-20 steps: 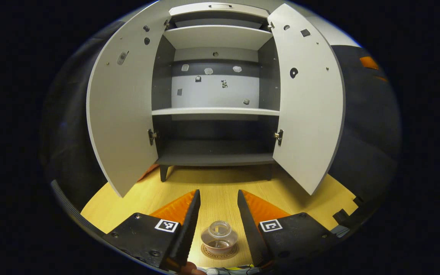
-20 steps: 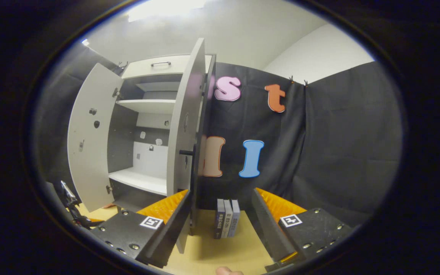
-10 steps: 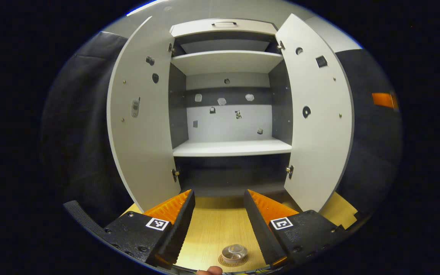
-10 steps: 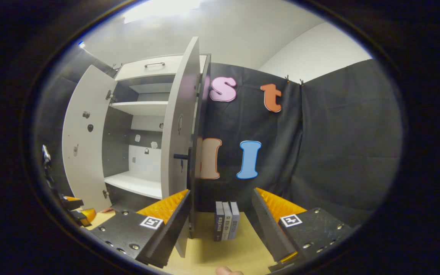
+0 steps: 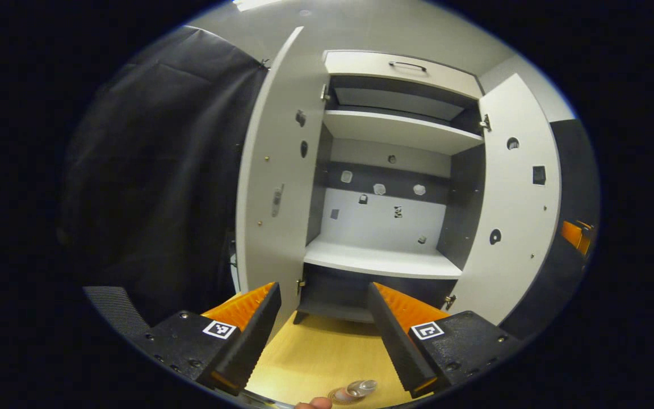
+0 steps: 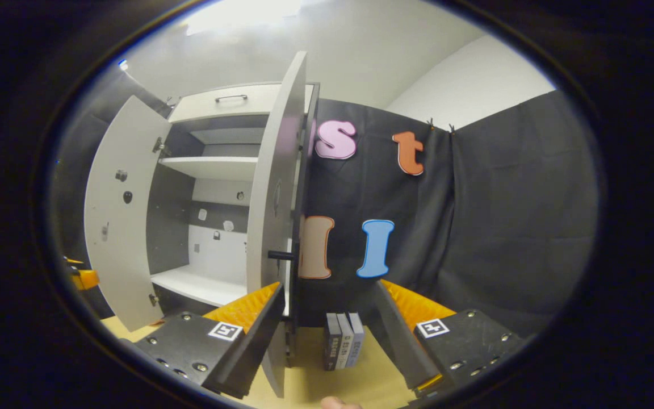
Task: Grasp the bottle in the cabinet with the left hand and place it on the coaster, then close the right door with the right hand and the left door with the left hand.
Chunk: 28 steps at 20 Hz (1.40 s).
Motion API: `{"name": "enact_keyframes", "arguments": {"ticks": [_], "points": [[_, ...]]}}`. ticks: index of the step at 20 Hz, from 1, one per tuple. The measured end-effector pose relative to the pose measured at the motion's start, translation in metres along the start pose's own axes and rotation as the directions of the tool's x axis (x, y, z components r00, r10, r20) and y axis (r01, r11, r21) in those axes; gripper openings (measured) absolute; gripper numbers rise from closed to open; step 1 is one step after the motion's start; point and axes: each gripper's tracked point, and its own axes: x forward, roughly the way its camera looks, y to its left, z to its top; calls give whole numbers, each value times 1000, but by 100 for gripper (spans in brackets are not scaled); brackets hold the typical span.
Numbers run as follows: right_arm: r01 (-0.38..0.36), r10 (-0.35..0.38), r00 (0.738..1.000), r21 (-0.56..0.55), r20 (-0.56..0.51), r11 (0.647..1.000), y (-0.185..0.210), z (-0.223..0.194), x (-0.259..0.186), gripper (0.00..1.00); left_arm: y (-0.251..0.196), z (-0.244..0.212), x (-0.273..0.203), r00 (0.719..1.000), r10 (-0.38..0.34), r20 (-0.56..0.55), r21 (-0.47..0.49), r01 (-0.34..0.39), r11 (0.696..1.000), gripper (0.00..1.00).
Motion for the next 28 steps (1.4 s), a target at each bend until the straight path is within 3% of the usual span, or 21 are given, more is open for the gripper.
{"name": "enact_keyframes", "arguments": {"ticks": [8,12,20,27,28], "points": [[51,-52,998,-26,-40,998,7,-13,17,96,89,1,0,988,156,-5,-19,-157,987,96],[50,-50,997,5,-55,999,14,-15,17,95,117,-2,3,981,194,-20,-46,-194,980,96],[79,-77,995,42,-62,996,36,-16,10,95,143,-11,19,984,174,-43,-59,-176,983,96],[35,-32,998,59,-50,998,92,-13,13,95,156,-12,39,990,131,-47,-58,-134,989,96],[29,-27,999,61,-46,998,99,-13,15,95,158,-12,42,991,124,-48,-57,-127,990,92]]}}
